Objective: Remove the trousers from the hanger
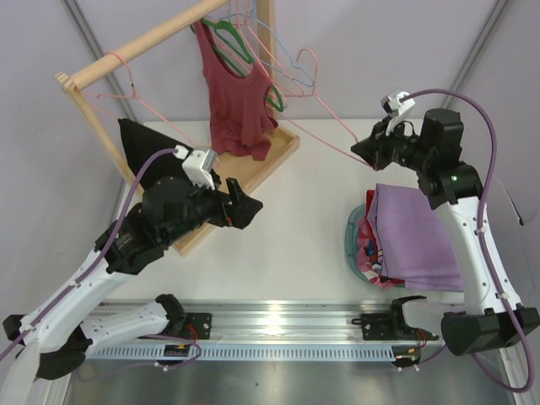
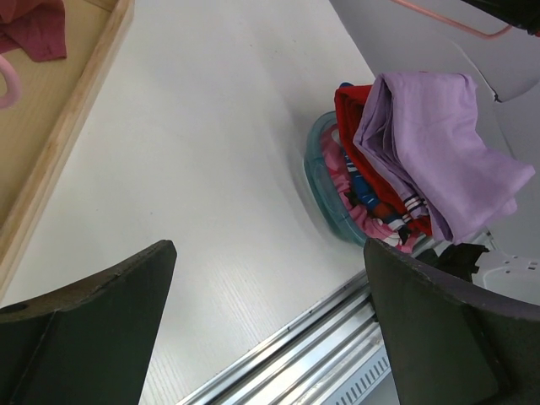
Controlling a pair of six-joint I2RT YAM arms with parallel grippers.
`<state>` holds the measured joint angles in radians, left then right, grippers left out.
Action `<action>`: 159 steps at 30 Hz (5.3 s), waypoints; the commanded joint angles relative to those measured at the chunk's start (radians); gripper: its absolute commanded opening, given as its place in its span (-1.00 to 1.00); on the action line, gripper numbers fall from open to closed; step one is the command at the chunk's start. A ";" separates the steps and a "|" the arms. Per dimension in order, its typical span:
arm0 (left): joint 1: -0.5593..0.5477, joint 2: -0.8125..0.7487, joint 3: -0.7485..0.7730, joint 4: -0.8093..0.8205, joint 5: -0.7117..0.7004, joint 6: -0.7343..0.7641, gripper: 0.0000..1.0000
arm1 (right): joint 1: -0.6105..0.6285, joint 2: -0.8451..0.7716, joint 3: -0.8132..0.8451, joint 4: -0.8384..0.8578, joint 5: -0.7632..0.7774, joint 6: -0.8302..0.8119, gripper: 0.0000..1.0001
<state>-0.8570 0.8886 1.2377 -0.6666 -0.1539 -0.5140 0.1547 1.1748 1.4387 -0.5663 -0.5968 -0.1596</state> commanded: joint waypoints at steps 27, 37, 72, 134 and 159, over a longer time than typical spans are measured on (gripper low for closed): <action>0.003 0.064 0.017 -0.002 -0.024 0.042 0.99 | 0.072 0.284 0.189 0.450 0.014 0.071 -1.00; 0.004 0.087 0.020 -0.002 -0.027 0.034 0.99 | 0.075 0.407 0.282 0.542 -0.086 0.097 -1.00; 0.015 0.118 0.011 -0.027 -0.049 0.000 0.99 | 0.192 0.881 0.873 0.471 0.071 0.155 -1.00; 0.041 0.066 0.135 -0.031 0.108 0.040 0.99 | 0.236 -0.180 -0.111 0.351 0.275 0.445 0.99; 0.041 -0.155 -0.288 0.067 -0.085 -0.078 0.99 | 0.299 -0.577 -0.825 0.471 0.361 0.575 0.99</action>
<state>-0.8215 0.7612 0.9710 -0.6609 -0.1684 -0.5758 0.4488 0.5797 0.6254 -0.1749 -0.2428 0.4419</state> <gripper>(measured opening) 0.994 0.993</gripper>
